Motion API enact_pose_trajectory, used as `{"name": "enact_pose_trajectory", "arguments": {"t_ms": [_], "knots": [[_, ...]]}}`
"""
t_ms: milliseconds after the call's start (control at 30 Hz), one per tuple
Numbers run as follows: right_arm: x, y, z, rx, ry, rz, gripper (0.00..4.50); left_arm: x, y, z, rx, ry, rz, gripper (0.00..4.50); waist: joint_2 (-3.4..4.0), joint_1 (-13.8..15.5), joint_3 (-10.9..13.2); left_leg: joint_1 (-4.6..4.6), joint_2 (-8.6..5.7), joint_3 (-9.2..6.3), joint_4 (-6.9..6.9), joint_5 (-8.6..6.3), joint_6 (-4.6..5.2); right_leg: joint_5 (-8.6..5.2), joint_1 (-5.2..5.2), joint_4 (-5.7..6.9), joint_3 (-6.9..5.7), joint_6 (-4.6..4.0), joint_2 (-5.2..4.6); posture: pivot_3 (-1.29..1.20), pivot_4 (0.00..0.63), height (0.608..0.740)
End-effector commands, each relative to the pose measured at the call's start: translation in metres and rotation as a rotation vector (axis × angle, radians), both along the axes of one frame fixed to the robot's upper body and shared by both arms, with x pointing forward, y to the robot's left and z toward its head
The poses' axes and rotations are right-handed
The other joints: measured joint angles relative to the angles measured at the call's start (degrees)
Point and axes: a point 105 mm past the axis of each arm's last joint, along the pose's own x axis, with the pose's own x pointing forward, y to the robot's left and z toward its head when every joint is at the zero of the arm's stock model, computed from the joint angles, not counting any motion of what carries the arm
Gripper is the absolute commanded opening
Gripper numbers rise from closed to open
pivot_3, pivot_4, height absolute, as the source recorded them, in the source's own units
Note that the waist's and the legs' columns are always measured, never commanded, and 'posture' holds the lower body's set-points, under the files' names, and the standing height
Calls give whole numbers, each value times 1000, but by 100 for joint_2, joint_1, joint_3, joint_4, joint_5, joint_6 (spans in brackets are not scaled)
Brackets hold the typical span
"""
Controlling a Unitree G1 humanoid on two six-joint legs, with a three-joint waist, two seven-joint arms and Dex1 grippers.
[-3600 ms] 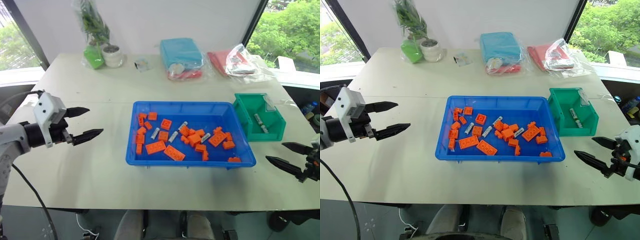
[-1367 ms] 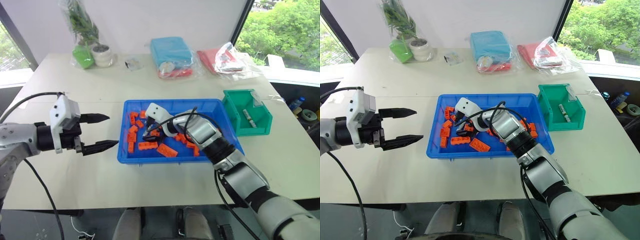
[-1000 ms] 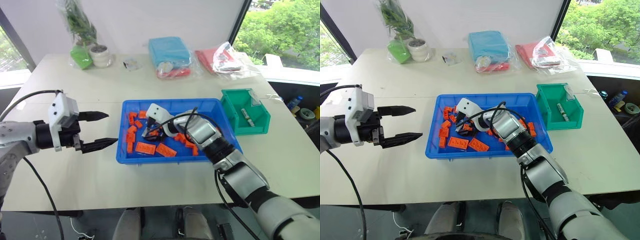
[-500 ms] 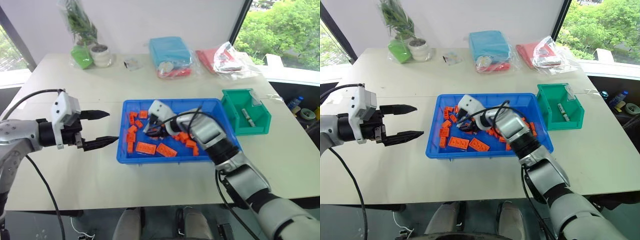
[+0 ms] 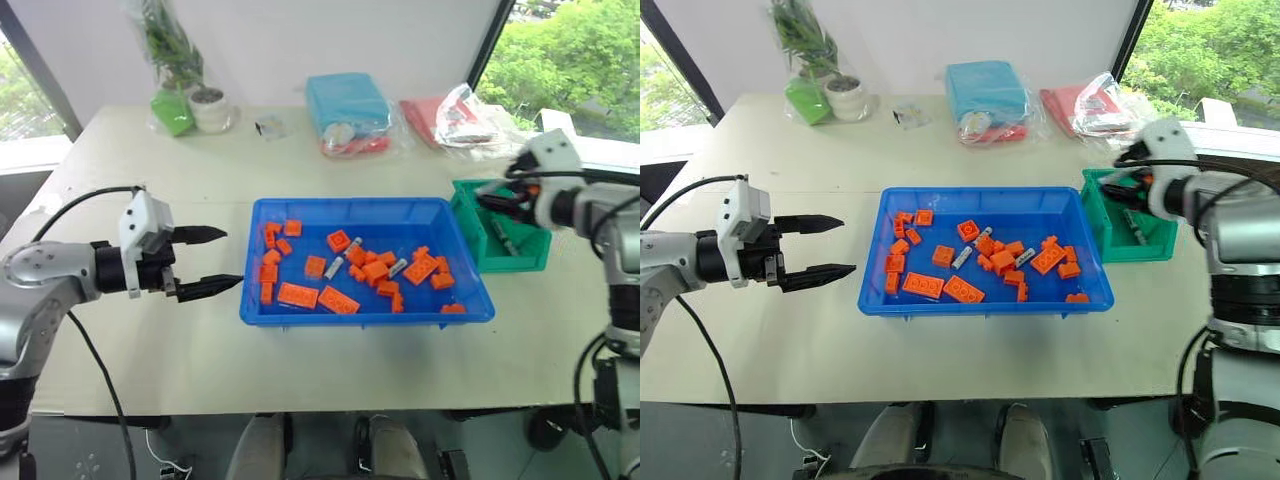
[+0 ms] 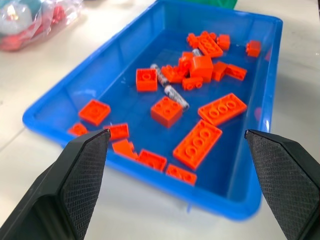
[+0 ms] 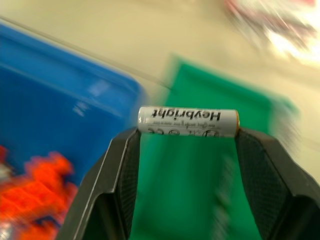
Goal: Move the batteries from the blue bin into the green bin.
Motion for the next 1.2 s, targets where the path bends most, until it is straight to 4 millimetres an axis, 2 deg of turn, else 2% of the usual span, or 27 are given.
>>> {"name": "enact_pose_trajectory", "arguments": {"t_ms": [33,100,133,300,400,500,533,733,900,1067,1200], "knots": [[3,-5,6,-14,-56,6,3333,1,-6,8,1,-44,-30,4500,-2,-46,-1,1,12,11,-1,5,9,6,7,0,-3,8,2,0,150,681],[7,-5,2,-26,-63,4,4295,2,-7,9,1,-47,-34,4500,1,-105,0,1,21,19,-3,7,12,10,1,4,-5,7,4,0,150,681],[9,-4,2,-39,-68,9,4409,2,-7,10,1,-48,-34,4500,0,-116,0,2,23,20,-3,7,13,10,1,6,-5,6,5,0,150,681],[17,34,25,29,-144,191,4409,0,-8,16,-2,-60,-40,4500,6,-117,3,2,30,27,-3,8,13,13,-3,5,-5,3,6,0,150,681],[10,76,26,92,-111,390,4409,-1,-8,18,-3,-64,-39,4500,6,-97,3,4,33,24,-1,7,13,12,-12,0,-7,2,7,0,150,681],[-3,140,12,150,-44,622,4409,-2,-7,16,-1,-63,-29,4500,-7,-102,-4,6,41,19,-1,7,12,13,-13,-4,-8,1,8,0,150,681],[-7,155,5,168,-14,662,4409,-2,-7,16,-1,-63,-28,4500,-8,-112,-5,6,42,16,-1,7,12,13,-12,-3,-8,1,8,0,150,681],[-23,214,-47,177,149,755,4409,-4,-7,17,3,-67,-19,4500,-6,-23,-4,1,42,14,1,6,13,28,-20,-1,-10,-24,7,0,150,681],[-17,234,-65,216,188,713,4409,-6,-5,19,8,-71,-6,4500,-1,32,-1,0,40,17,7,5,10,30,-21,-2,-9,-27,8,0,150,681],[-21,242,-82,195,217,714,4409,-7,-2,21,14,-73,3,4500,-3,25,-2,0,33,20,8,6,11,33,-20,-2,-9,-26,9,0,150,681],[-22,240,-91,173,230,705,4409,-7,-2,22,16,-74,6,4500,-3,20,-2,1,34,20,7,7,12,34,-23,6,-9,-25,11,0,150,681]]}}
